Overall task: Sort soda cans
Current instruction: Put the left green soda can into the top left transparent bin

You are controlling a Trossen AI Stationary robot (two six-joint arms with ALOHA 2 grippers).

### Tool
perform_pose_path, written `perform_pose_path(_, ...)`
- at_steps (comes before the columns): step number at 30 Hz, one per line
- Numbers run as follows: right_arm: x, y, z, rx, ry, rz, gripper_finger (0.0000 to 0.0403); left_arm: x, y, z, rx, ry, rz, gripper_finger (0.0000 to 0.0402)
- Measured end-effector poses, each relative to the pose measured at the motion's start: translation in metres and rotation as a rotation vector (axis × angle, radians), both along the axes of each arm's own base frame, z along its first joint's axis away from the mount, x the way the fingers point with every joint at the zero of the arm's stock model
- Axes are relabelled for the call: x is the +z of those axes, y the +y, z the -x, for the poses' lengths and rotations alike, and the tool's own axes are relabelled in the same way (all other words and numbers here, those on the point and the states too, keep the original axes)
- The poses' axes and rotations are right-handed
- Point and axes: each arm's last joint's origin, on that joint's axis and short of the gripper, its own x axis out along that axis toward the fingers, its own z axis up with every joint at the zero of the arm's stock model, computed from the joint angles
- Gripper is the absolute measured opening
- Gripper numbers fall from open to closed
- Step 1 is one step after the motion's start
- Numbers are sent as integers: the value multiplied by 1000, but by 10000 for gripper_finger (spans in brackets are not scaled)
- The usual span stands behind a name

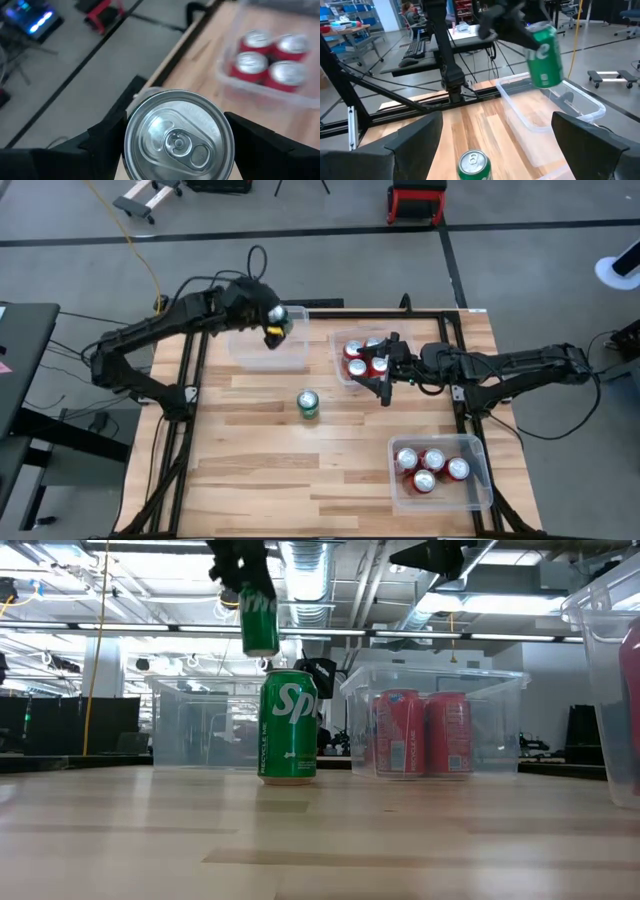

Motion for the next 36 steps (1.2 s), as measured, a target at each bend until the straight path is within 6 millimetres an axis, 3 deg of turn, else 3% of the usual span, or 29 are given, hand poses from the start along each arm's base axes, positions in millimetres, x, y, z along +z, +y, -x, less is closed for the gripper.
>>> perform_pose_path(3, 0, 0, 0, 0, 1, 0, 395, -10, 17, -5, 41, 33, 20, 298)
perform_pose_path(14, -1, 0, 0, -1, 9, -4, 395, -65, 57, -52, 52, 112, 127, 298)
perform_pose_path(17, -3, 0, 0, -1, 27, -4, 395, -74, 66, -50, 69, 108, 150, 299)
perform_pose_path(27, -6, -2, 1, -8, 62, -4, 384, -114, 82, -15, 90, -27, 208, 301)
perform_pose_path(36, -5, -12, 1, -54, 47, -16, 382, -159, 88, -1, 131, 7, 258, 303)
